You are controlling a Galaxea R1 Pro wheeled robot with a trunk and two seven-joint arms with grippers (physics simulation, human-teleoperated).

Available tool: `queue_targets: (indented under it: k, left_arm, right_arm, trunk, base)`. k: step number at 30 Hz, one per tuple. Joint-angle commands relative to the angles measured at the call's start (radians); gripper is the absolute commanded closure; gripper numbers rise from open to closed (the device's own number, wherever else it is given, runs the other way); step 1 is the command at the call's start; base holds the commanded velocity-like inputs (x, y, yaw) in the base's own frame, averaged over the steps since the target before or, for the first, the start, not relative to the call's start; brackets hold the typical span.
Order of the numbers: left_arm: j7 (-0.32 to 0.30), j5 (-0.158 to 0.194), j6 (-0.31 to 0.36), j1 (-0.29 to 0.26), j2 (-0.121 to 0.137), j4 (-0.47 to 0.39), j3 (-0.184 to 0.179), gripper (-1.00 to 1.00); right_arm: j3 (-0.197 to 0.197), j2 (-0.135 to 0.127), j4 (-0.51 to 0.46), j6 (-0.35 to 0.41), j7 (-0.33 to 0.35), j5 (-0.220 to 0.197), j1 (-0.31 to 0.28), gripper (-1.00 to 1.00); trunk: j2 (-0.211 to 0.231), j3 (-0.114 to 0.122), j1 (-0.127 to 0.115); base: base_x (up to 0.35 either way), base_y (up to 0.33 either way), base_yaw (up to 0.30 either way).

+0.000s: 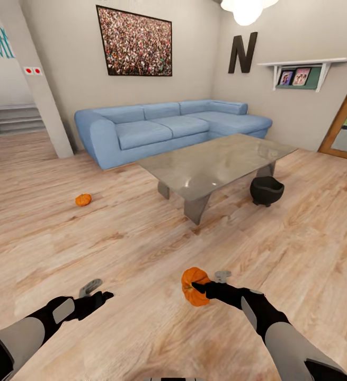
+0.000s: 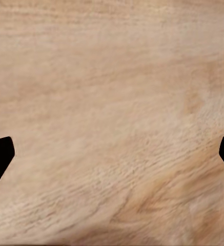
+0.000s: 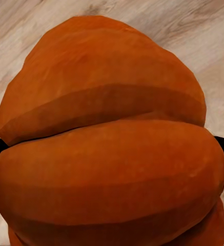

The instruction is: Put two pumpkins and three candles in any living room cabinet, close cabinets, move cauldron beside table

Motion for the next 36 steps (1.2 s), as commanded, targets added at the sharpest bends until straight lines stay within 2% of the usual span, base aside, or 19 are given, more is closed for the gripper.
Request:
queue_targets:
  k: [1,29,36]
  left_arm:
    - [0.0,0.001,-0.001,0.0,0.0,-0.001,0.0,-1.0]
    - [-0.002,0.001,-0.001,0.0,0.0,0.001,0.0,-1.0]
    - [-0.002,0.001,-0.001,0.0,0.001,0.001,0.0,-1.0]
  right_arm:
    - [-0.001,0.0,0.0,0.001,0.001,-0.004,0.0,1.0]
    - [0.003,0.002,0.001,0.002,-0.007,-0.002,0.001,1.0]
    - [0.003,0.015,0.003,0.004,-0.009,-0.001,0.001,1.0]
  trunk:
    - [0.0,0.001,0.0]
    - [0.0,0.017,0.0]
    - [0.0,0.021,0.0]
  base:
    - [0.048,-0.015,0.288]
    - [0.237,-0.176,0.288]
    - [0.257,-0.06,0.287]
